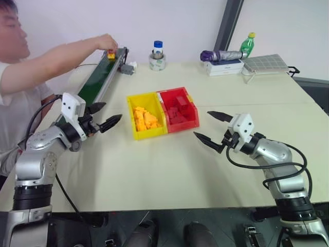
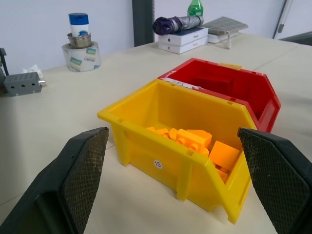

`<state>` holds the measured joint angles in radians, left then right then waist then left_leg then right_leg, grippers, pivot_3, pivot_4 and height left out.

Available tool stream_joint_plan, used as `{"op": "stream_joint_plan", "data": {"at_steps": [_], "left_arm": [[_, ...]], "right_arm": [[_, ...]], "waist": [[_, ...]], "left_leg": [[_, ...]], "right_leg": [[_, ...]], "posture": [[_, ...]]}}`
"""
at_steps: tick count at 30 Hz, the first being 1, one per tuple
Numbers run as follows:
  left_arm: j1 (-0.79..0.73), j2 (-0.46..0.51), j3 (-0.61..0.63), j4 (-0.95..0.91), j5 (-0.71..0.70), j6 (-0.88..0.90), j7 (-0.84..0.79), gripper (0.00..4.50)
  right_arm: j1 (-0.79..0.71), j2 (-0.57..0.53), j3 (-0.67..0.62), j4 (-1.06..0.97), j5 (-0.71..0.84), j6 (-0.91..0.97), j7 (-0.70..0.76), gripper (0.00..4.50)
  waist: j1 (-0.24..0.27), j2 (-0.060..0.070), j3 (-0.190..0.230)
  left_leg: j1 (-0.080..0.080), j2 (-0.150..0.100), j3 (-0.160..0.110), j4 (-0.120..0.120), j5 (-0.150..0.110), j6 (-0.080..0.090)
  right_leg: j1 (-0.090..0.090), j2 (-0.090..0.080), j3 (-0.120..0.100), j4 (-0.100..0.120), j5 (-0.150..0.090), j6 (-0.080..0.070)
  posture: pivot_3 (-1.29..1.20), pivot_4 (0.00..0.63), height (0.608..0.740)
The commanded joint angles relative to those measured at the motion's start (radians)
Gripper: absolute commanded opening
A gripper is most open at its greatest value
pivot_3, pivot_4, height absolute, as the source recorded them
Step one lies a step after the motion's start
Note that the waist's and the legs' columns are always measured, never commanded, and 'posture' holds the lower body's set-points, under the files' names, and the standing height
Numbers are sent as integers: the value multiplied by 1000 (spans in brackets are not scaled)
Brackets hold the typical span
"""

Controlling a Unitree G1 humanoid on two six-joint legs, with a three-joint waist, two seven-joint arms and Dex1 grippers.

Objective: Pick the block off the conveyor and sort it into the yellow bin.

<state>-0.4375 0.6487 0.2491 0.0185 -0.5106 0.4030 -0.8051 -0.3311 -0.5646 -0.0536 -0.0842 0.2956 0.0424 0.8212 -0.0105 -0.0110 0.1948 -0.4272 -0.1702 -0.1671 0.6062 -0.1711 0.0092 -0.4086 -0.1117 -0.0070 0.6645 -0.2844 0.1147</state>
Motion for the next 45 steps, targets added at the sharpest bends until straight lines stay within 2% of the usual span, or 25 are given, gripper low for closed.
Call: {"op": "stream_joint_plan", "data": {"at_steps": [1,18,23,27,31,35,39,45], "left_arm": [[-13,5,12,-20,2,-26,-2,4468],[6,13,37,-33,3,-52,8,4468],[52,2,75,-60,0,-76,38,4468],[125,-58,184,-112,-6,-126,165,4468],[246,-78,272,-171,1,-170,224,4468],[307,-82,350,-152,5,-187,299,4468],[340,-88,390,-102,32,-207,358,4468],[316,-82,364,-66,51,-226,390,4468]], "right_arm": [[-9,1,-11,-21,2,-22,-2,4500],[-12,16,-5,-13,-5,-32,-8,4500],[-21,17,-5,-6,-4,-33,-5,4500],[-13,19,-6,-11,-3,-33,-6,4500],[-13,23,3,-13,-7,-35,-6,4500],[-19,22,5,-2,-6,-37,-2,4500],[-21,26,23,1,-17,-44,1,4500],[-28,24,23,4,-15,-46,-2,4500]], "waist": [[0,0,0],[0,0,0],[-1,0,0],[-1,0,0],[-1,0,0],[3,0,0],[5,0,0],[6,0,0]], "left_leg": [[0,0,0,0,0,0],[0,0,0,0,0,0],[0,0,0,0,0,0],[0,0,0,0,0,0],[0,0,1,-1,0,0],[0,0,0,0,0,0],[0,0,1,0,0,0],[0,0,1,1,0,0]], "right_leg": [[0,0,0,0,0,0],[0,0,0,0,0,0],[0,0,0,0,0,0],[0,0,0,0,0,0],[0,0,1,0,0,0],[0,0,1,0,0,-1],[0,0,1,-1,-2,-4],[0,0,1,-1,-2,-3]], "posture": [[0,150,740],[0,150,740],[0,150,740],[0,150,740],[0,150,740],[0,150,740],[0,150,740],[0,150,740]]}}
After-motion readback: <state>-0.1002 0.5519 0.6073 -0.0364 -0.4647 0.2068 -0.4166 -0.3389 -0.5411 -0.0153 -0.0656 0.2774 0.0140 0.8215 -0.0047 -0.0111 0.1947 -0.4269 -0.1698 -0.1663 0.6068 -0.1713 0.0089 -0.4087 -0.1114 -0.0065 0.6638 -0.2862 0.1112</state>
